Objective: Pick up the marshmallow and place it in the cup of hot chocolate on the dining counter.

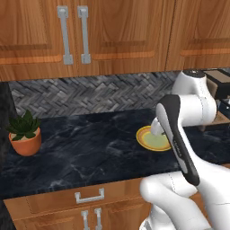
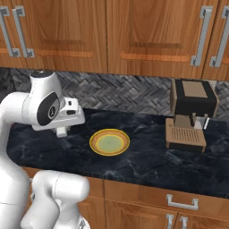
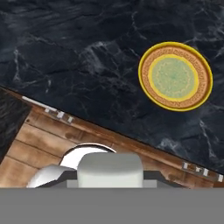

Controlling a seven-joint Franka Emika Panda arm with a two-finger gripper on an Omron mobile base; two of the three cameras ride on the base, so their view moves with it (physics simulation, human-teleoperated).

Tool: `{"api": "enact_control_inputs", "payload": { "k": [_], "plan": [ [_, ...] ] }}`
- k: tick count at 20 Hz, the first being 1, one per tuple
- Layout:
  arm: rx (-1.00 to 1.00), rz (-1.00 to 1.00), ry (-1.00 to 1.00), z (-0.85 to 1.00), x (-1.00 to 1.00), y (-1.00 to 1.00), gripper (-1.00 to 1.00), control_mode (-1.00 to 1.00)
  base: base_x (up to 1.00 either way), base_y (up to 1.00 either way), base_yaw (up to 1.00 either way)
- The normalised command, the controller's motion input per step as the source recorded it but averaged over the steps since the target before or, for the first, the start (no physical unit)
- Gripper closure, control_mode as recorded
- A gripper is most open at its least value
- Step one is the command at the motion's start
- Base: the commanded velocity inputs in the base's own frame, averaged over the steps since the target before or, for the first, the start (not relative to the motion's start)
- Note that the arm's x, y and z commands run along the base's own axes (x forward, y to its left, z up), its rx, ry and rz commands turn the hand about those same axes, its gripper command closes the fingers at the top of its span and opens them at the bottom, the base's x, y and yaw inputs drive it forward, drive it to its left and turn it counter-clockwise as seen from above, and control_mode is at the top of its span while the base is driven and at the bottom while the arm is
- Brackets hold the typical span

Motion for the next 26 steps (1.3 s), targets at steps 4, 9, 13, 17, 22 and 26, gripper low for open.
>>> {"api": "enact_control_inputs", "payload": {
  "k": [4,9,13,17,22,26],
  "plan": [
    [0.0,-0.27,0.0,0.12,0.0,0.0,1.0,-1.0,0.0,0.0,0.0],
    [0.04,-0.23,0.0,0.12,-0.05,0.0,1.0,-1.0,0.0,0.0,0.0],
    [0.08,-0.22,-0.02,0.06,-0.16,0.0,1.0,-1.0,0.0,0.0,0.0],
    [0.05,-0.16,-0.01,0.05,-0.19,0.0,1.0,-1.0,0.0,0.0,0.0],
    [0.0,-0.02,0.0,0.0,-0.2,0.0,1.0,-1.0,0.0,0.0,0.0],
    [0.0,0.0,0.0,0.0,-0.08,-0.01,1.0,-1.0,0.0,0.0,0.0]
  ]
}}
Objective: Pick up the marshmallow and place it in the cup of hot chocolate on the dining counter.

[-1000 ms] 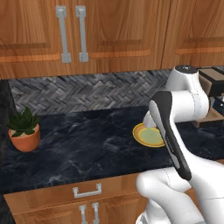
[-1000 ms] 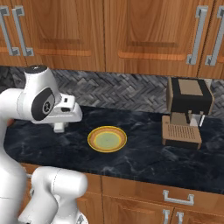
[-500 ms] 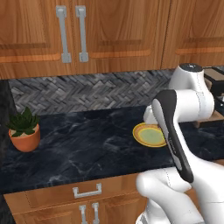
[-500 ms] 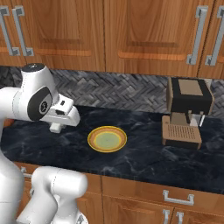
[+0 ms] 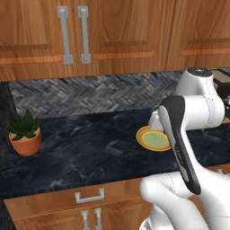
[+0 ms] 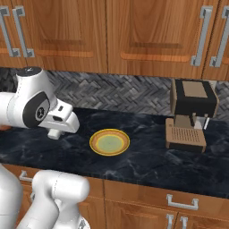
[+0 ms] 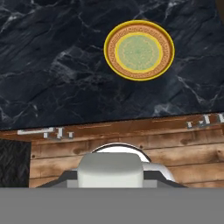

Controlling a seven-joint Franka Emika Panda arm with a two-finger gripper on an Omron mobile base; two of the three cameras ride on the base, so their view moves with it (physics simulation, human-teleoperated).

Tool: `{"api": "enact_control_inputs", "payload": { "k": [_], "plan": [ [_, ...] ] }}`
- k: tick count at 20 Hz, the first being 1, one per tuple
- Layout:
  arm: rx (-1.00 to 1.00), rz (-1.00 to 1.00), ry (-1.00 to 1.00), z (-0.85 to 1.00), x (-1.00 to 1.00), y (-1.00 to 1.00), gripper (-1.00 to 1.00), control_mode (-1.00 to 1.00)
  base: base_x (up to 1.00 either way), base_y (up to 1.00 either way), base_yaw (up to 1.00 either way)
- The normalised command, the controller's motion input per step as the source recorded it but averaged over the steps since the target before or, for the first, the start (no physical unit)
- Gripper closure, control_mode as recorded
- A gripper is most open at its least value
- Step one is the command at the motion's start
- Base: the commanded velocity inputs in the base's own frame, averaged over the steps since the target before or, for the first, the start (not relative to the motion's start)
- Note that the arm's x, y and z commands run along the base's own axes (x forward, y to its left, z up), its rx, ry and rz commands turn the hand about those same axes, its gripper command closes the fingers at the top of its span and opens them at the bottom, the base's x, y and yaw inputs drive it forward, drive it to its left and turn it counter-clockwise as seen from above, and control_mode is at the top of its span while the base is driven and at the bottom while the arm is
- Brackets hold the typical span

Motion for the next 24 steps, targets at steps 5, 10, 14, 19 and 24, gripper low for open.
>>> {"api": "enact_control_inputs", "payload": {
  "k": [5,10,14,19,24],
  "plan": [
    [0.0,0.0,0.0,0.0,0.0,0.0,1.0,-1.0,0.0,0.0,0.0],
    [0.0,0.0,0.0,0.04,-0.07,0.0,1.0,-1.0,0.0,0.0,0.0],
    [0.0,0.0,0.0,0.02,-0.06,0.0,1.0,-1.0,0.0,0.0,0.0],
    [0.0,0.0,0.0,0.0,-0.04,0.0,1.0,1.0,-0.53,0.03,0.01],
    [0.0,0.0,0.0,0.0,0.0,0.0,1.0,1.0,-0.77,0.03,0.19]
  ]
}}
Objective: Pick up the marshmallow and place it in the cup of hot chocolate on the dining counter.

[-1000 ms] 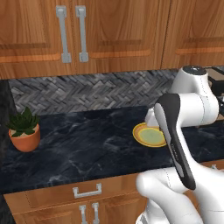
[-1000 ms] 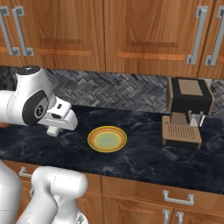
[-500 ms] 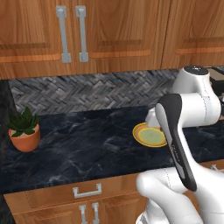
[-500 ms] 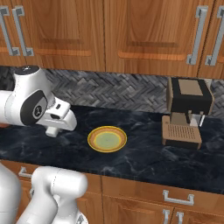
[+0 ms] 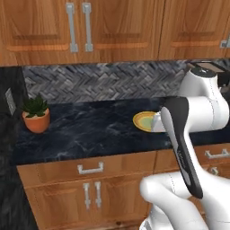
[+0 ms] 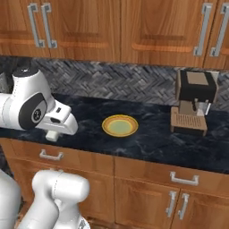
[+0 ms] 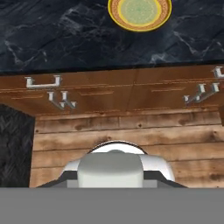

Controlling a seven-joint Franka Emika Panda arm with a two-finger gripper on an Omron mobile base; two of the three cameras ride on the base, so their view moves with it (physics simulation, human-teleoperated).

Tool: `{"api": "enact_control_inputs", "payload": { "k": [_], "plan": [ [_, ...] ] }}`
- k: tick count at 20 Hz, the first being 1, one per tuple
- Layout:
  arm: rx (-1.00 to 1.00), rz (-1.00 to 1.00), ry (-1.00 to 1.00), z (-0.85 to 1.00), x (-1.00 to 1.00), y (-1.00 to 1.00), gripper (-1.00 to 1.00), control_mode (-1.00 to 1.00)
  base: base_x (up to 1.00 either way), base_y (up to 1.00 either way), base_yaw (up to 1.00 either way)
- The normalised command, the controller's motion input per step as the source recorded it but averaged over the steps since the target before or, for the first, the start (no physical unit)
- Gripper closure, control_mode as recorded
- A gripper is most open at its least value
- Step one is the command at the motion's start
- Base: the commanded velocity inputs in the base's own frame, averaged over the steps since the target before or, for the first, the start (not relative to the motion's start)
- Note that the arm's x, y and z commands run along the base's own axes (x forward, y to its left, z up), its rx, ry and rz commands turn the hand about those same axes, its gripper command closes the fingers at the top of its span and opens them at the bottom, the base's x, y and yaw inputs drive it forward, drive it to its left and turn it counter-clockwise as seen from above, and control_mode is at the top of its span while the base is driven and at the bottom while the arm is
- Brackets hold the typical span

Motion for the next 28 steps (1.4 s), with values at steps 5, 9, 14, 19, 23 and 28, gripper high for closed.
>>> {"api": "enact_control_inputs", "payload": {
  "k": [5,9,14,19,23,28],
  "plan": [
    [0.0,0.0,0.0,0.0,0.0,0.0,1.0,1.0,-0.6,0.02,0.34],
    [0.0,0.0,0.0,0.0,0.0,0.0,1.0,1.0,-0.43,0.03,0.59],
    [0.0,0.0,0.0,0.0,0.0,0.0,1.0,1.0,-0.41,0.03,0.91],
    [0.0,0.0,0.0,0.0,0.0,0.0,1.0,1.0,-0.25,0.18,1.0],
    [0.0,0.0,0.0,0.0,0.0,0.0,1.0,1.0,-0.1,0.0,1.0],
    [0.0,0.0,0.0,0.0,0.0,0.0,1.0,1.0,-0.09,0.0,1.0]
  ]
}}
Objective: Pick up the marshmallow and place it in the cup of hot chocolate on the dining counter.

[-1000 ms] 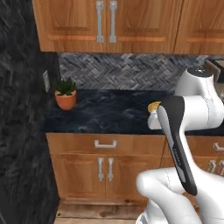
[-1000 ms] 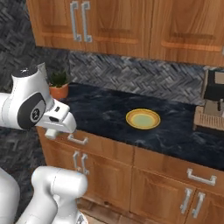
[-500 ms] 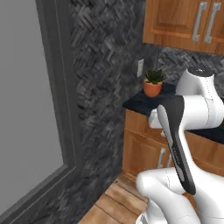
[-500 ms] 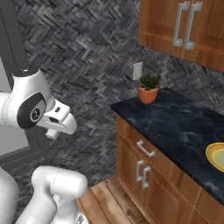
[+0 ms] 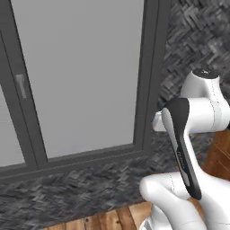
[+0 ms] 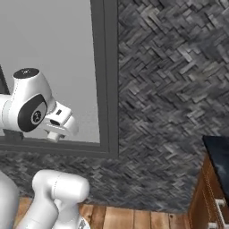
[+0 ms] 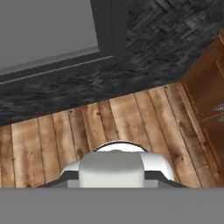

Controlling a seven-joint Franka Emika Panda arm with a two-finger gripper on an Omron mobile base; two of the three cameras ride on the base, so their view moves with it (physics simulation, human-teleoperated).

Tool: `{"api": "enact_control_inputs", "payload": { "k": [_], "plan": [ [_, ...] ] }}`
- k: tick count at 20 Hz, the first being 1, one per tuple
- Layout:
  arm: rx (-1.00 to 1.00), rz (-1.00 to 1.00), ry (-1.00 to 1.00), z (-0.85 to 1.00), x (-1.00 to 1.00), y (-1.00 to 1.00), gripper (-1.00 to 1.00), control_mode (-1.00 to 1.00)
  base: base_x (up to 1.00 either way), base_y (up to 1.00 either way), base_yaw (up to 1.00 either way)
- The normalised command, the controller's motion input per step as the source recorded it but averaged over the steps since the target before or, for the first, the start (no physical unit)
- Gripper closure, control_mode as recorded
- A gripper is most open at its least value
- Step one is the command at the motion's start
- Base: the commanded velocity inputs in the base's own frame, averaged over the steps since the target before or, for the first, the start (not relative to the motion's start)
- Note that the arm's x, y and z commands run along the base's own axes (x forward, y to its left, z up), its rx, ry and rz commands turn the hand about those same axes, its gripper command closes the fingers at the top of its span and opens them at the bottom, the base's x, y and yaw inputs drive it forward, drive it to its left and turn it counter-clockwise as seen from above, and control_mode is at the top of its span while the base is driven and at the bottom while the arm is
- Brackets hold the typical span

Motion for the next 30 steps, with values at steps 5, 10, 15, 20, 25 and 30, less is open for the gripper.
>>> {"api": "enact_control_inputs", "payload": {
  "k": [5,10,15,20,25,30],
  "plan": [
    [0.0,0.0,0.0,0.0,0.0,0.0,1.0,1.0,-0.11,0.0,1.0],
    [0.0,0.0,0.0,0.0,0.0,0.0,1.0,1.0,-0.13,0.0,1.0],
    [0.0,0.0,0.0,0.0,0.0,0.0,1.0,1.0,-0.13,0.0,1.0],
    [0.0,0.0,0.0,0.0,0.0,0.0,1.0,1.0,-0.11,0.0,1.0],
    [0.0,0.0,0.0,0.0,0.0,0.0,1.0,1.0,-0.11,0.0,1.0],
    [0.0,0.0,0.0,0.0,0.0,0.0,1.0,1.0,-0.08,0.0,1.0]
  ]
}}
